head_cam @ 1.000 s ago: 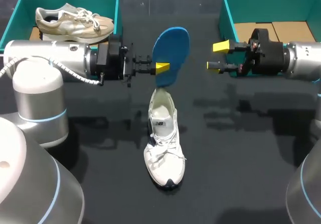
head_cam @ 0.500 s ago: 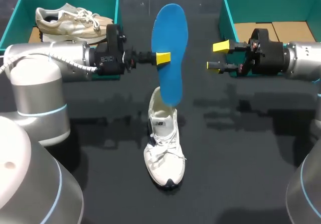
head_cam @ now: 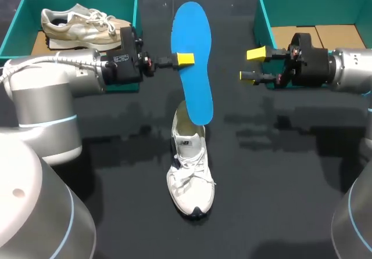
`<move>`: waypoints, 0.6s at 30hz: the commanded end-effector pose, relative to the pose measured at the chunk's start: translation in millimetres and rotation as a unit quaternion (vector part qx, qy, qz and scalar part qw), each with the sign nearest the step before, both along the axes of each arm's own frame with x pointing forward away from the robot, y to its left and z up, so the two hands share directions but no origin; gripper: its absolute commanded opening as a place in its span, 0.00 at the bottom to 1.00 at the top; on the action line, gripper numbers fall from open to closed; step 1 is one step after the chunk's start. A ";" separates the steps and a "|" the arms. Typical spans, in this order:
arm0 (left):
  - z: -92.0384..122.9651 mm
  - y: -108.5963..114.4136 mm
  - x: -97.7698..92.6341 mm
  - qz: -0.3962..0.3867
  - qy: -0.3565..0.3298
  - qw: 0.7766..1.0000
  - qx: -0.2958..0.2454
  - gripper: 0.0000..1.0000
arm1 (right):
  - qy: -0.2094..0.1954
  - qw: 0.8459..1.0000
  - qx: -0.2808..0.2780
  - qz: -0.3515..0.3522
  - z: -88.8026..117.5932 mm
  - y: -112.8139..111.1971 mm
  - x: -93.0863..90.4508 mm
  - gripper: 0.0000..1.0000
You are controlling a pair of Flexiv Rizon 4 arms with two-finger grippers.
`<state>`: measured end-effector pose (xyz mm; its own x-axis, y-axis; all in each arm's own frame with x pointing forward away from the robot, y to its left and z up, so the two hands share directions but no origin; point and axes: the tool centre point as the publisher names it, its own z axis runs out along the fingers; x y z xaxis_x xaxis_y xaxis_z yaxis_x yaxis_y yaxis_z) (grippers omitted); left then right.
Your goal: Take the shoe out of the shoebox, open the shoe tongue, remove and reinsert the insole, then place the shoe into the shoebox
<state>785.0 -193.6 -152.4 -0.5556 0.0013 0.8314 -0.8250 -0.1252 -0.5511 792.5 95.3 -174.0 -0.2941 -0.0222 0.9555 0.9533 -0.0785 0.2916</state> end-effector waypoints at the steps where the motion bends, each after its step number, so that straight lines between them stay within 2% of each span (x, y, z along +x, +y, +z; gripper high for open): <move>1: 0.1 -3.9 -0.3 0.002 0.060 0.998 -0.004 0.00 | 0.001 1.000 -0.001 0.000 0.1 -0.2 -0.9 1.00; 13: -7.3 -4.7 6.4 0.006 0.156 0.988 -0.009 0.00 | 0.001 1.000 -0.001 0.000 0.1 -0.2 -0.9 1.00; 18: -11.8 -5.0 8.2 0.013 0.174 0.985 -0.007 0.00 | -0.002 0.999 -0.039 0.006 3.3 -0.4 -0.7 1.00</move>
<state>794.1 -196.0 -163.6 -0.2430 0.0063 0.9700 -0.9593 -0.1498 -0.2394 792.2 95.7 -178.5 -0.3063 0.0170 0.9518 0.9501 -0.0573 0.3067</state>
